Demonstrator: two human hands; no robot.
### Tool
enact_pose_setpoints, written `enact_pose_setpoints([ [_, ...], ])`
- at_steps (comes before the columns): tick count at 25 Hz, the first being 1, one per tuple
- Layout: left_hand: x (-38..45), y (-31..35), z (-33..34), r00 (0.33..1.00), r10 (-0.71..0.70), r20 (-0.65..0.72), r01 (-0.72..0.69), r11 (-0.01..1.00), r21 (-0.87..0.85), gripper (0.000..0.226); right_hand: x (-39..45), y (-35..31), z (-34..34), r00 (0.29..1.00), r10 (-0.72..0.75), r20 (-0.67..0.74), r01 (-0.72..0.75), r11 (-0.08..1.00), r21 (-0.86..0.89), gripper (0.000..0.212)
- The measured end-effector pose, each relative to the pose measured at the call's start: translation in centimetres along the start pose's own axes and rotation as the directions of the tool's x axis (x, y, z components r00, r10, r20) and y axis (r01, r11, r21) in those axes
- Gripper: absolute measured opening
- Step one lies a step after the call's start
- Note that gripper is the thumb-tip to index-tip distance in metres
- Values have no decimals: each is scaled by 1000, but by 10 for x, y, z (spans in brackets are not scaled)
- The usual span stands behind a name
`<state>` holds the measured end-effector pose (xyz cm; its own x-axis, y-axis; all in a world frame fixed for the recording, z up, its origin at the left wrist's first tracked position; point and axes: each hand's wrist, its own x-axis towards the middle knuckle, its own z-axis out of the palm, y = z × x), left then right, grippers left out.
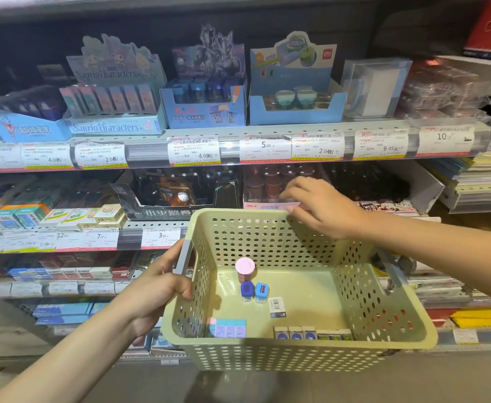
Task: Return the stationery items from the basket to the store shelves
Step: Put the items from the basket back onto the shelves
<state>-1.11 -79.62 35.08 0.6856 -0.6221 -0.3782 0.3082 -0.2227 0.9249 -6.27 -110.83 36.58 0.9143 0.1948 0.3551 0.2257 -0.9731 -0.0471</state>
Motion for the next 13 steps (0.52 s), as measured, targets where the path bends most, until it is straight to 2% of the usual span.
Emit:
enact_pose_setpoints([
  [3, -1, -1, 1, 1000, 9, -5, -9, 1000, 0, 81, -1, -17, 5, 964, -260, 52, 265, 957, -120, 31],
  [5, -1, -2, 1, 1000, 8, -8, -8, 1000, -8, 82, 4, -27, 14, 915, -392, 98, 402, 909, -115, 17],
  [10, -3, -2, 2, 1000, 15, -3, -15, 1000, -21, 84, 18, -55, 47, 816, -478, 325, 526, 847, -75, 16],
  [13, -6, -2, 5, 1000, 28, -5, -28, 999, -17, 86, 28, -67, 64, 750, -487, 448, 580, 810, -90, 27],
])
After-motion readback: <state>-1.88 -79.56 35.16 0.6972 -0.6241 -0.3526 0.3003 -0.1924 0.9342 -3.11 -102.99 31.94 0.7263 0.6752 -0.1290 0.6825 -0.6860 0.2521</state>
